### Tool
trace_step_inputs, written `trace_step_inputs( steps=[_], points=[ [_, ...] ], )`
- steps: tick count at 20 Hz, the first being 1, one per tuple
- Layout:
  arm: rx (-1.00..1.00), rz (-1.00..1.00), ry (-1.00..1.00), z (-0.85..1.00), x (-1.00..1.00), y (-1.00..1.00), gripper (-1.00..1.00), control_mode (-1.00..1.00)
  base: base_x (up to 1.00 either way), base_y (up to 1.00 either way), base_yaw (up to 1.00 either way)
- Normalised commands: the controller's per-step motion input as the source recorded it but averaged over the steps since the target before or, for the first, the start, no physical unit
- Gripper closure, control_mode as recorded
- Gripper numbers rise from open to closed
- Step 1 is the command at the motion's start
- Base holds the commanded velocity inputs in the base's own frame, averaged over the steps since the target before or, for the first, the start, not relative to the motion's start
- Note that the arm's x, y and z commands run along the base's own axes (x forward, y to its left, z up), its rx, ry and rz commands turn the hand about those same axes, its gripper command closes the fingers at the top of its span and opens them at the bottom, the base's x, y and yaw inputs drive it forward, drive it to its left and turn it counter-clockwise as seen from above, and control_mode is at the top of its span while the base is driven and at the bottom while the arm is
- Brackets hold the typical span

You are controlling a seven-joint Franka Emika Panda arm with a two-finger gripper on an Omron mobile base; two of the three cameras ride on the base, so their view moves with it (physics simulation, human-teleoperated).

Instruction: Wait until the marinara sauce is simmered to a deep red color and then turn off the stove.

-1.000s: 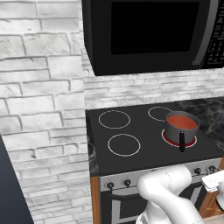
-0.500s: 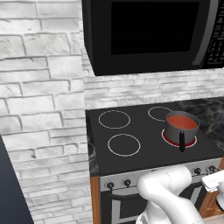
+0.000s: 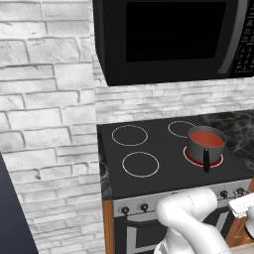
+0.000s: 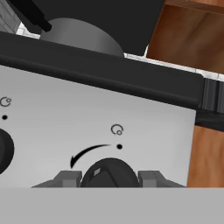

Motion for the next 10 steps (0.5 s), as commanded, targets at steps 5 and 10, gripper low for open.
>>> trace_step_inputs(
  steps=[5, 10],
  points=[
    [0.00, 0.00, 0.00, 0.00, 0.00, 0.00, 1.00, -1.00, 0.00, 0.00, 0.00],
    [0.00, 0.00, 0.00, 0.00, 0.00, 0.00, 1.00, -1.00, 0.00, 0.00, 0.00]
  ],
)
